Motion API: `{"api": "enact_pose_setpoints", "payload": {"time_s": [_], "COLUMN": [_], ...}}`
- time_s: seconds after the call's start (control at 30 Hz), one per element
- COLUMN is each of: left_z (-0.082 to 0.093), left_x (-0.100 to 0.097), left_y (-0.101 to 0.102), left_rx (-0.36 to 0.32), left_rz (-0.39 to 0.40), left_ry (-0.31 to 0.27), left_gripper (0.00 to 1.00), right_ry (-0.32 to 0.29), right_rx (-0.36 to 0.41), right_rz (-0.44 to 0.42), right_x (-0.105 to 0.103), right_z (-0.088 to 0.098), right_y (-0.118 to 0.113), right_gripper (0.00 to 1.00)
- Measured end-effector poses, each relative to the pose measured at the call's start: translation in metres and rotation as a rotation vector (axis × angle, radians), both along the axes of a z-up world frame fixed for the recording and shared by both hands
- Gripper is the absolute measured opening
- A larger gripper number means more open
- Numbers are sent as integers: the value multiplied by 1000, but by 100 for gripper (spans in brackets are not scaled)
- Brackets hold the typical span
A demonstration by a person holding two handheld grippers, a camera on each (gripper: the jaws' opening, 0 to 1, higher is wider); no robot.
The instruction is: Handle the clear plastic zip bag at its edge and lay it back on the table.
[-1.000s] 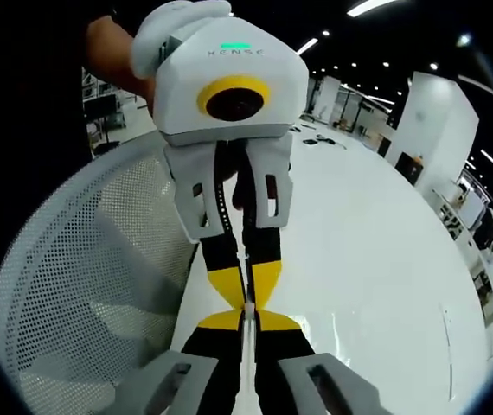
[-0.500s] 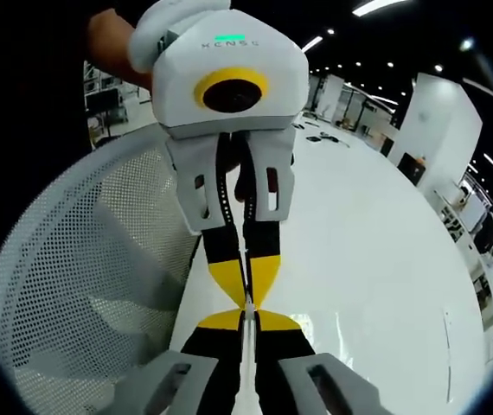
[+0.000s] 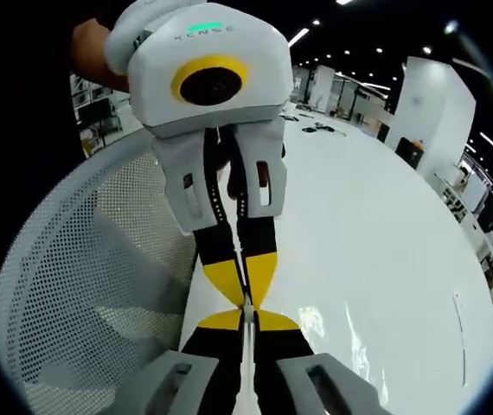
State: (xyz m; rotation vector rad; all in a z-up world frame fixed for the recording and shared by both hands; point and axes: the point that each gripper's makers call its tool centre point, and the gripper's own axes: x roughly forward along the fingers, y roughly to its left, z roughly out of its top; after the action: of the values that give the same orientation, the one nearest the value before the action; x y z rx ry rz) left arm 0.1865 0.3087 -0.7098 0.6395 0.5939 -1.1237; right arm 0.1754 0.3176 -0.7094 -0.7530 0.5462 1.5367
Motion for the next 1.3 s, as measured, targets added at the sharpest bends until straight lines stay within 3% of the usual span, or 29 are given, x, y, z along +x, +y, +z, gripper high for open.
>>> {"api": "enact_pose_setpoints", "payload": {"time_s": [0.43,0.6,1.3], "left_z": [-8,-10,-11], "left_x": [-1,-3,-1], "left_y": [5,5,-1], "left_rx": [21,42,43], "left_rz": [3,-20,-10], "left_ry": [22,-12,9], "left_gripper": [0,0,0], "right_ry": [10,10,22], "right_rx": [-49,-51,-34], "right_rz": [-16,2,0], "right_x": [4,1,-2], "right_z": [-10,-11,-7], "right_y": [-11,-9,-1], "right_gripper": [0,0,0]}}
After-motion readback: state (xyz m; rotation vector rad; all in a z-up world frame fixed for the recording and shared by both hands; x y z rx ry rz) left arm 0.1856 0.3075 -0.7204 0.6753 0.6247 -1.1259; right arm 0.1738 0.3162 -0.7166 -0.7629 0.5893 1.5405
